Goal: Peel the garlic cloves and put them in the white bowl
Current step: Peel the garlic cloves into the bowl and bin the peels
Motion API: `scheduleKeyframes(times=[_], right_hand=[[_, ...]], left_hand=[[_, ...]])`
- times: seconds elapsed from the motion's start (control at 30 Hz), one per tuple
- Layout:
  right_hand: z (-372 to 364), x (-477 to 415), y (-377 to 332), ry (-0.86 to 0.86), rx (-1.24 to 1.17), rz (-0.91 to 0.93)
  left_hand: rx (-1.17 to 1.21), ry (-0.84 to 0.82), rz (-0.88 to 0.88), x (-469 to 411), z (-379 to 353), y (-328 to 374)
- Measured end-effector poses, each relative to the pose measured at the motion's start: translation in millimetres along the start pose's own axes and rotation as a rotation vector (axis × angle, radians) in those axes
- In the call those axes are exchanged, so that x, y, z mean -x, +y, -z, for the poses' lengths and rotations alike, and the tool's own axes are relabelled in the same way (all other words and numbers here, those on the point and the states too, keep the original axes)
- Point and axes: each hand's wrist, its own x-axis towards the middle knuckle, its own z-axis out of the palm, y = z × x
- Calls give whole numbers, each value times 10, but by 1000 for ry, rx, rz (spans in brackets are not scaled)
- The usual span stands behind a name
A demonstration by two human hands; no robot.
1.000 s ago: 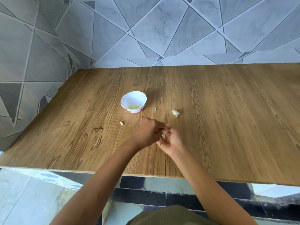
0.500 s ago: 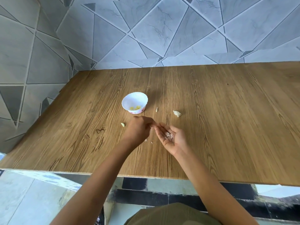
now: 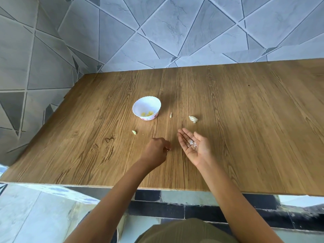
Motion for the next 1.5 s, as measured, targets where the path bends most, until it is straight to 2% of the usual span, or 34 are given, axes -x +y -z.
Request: scheduleKeyframes(times=[0.13,0.33,0.4,0.5,0.57,0.67,0.73,0.87,1.07,1.27,1.43,1.5], right_hand=[[20,11,-14,-11,-27,6],[37,-2,2,4,-26,10],[29,11,20,11,-21,-1],[-15,17,88,24,-39,-37],[-59,10,118,29,-45,-58],[-82,13,108,51,-56,-58],[-74,27,87,65,-80,-60],[-62,24,97,89,-101,-25],[-47,24,110,102,-96,-13],[0,21,16,40,-82,9],[83,49,-86,39,-60,74],[102,65,-101,40,-64,81]], left_hand=[[-123,-102,-122,-27,37,-37],[-335,-174,-164,-158,16,15],[-199,-150,-105,-181,71,7],[282,-25,-12,-229,287,-1],[417,-36,-40,-291,391,41],[235,-119,-164,-321,359,210],[128,-69,-214,-292,272,272],[31,52,-186,-251,173,350],[-104,130,-110,-213,87,366],[-9,69,-83,-200,178,263],[-92,-191,-113,-28,46,183],[-120,-209,-114,8,-23,180]])
